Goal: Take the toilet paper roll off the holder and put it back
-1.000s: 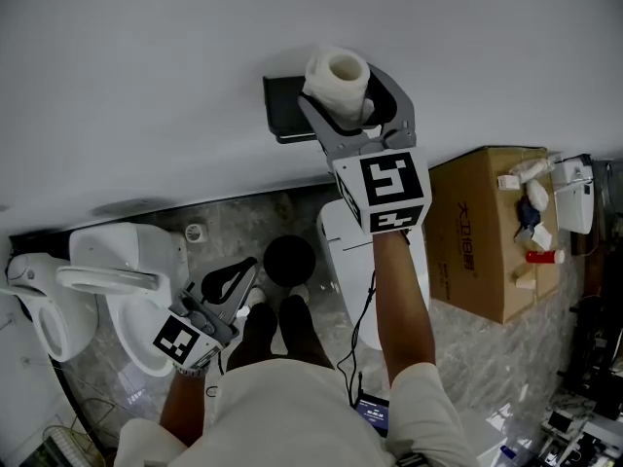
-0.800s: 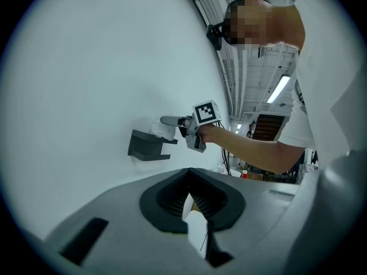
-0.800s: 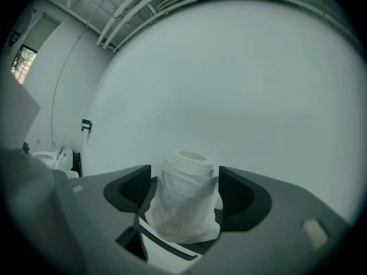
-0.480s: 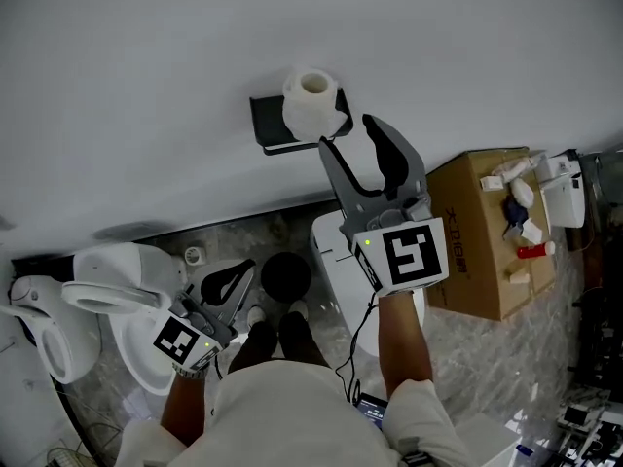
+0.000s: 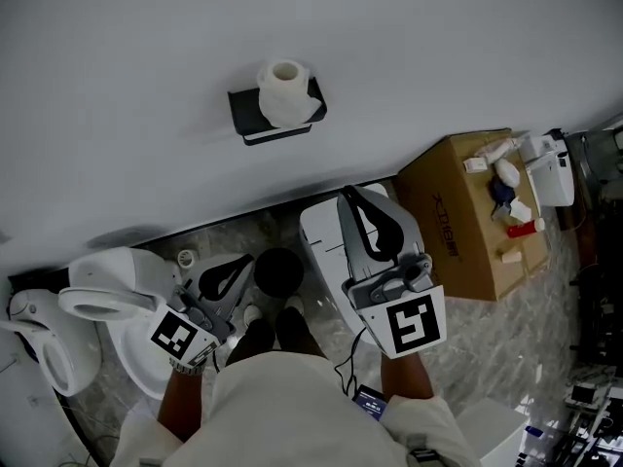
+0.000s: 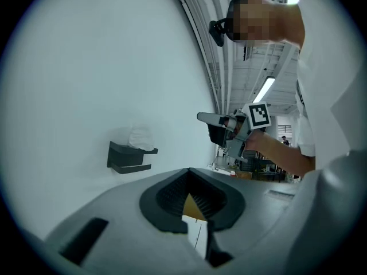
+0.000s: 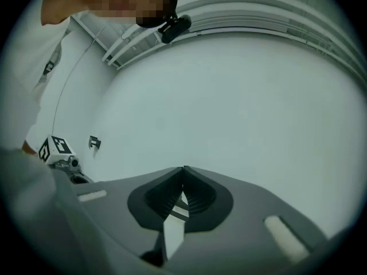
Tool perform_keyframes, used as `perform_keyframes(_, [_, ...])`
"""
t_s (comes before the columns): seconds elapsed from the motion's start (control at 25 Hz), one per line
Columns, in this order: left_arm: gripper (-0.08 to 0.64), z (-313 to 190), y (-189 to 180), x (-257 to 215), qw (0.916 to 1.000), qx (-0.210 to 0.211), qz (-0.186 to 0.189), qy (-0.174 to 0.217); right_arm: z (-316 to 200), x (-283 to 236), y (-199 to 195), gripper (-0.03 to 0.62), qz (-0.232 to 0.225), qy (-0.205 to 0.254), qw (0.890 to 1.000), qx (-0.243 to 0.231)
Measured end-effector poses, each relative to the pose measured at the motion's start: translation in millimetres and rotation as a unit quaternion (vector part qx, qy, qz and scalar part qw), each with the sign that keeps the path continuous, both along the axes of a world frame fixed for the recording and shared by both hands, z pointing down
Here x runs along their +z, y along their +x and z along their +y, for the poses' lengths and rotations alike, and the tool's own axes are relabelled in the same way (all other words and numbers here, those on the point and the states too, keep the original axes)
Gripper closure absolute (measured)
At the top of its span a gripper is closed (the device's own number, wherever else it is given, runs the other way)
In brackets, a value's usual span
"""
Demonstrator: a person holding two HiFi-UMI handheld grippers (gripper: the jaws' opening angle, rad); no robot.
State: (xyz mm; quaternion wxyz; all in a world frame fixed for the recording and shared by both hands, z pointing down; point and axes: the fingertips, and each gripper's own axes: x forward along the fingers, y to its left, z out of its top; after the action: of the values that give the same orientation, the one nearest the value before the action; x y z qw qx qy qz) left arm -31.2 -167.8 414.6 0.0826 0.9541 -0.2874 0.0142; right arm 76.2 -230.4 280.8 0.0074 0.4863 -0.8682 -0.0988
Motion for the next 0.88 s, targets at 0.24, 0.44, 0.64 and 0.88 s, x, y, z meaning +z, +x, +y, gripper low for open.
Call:
perform_keyframes(0.24, [0.558,6.1,5.0,-21.6,0.9997,0.007,0.004,0.022,25.9,12.0,-15.6,0.588,-0.021,-0.022,0.999,-0.035])
perform_keyframes(0.44, [0.558,6.5,1.6,-42.6,0.9987,-0.002,0.01,0.05,43.9,23.2,-28.3,0.588,-0.031,-0.049,0.996,-0.067])
perform_keyframes(0.64, [0.558,7.1,-2.7,-54.5,0.9981,-0.004,0.013,0.06,47.1,25.8,-30.5,0.588,-0.035,-0.057,0.995,-0.069])
perform_keyframes(0.88, [0.558,7.7,-0.6,-59.1,0.9979,-0.001,0.022,0.06,51.6,37.3,-36.7,0.586,-0.033,-0.073,0.994,-0.078])
